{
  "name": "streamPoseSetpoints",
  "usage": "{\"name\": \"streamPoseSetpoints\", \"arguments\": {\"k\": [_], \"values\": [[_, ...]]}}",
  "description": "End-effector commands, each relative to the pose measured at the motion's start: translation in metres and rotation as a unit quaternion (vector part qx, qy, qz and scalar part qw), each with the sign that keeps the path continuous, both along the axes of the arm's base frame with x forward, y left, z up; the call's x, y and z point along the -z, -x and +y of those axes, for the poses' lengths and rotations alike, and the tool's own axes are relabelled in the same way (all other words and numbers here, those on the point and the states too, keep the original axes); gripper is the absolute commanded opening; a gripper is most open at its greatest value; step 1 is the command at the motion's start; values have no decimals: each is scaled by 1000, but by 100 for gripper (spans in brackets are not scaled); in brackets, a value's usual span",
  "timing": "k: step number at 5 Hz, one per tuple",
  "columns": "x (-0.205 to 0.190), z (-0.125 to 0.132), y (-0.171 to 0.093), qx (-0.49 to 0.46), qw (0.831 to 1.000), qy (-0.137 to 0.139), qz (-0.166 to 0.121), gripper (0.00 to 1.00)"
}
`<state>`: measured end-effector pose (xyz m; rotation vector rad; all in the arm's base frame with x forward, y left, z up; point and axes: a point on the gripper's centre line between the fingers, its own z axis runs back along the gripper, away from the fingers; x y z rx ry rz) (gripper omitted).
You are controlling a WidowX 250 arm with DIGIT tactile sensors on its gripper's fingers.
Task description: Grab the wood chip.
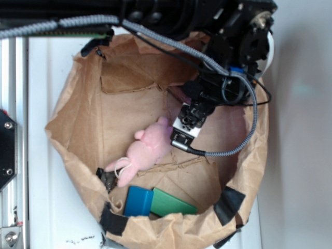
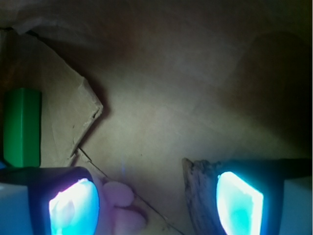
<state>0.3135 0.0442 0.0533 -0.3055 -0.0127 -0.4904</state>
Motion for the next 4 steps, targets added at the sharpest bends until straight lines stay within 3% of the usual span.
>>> {"name": "streamPoseSetpoints", "arguments": {"k": [1, 2, 4], "values": [[-13, 28, 15, 6, 999, -13, -52, 100], [-10, 30, 17, 7, 998, -15, -55, 100], [19, 32, -2, 1, 997, -44, -70, 100]]}}
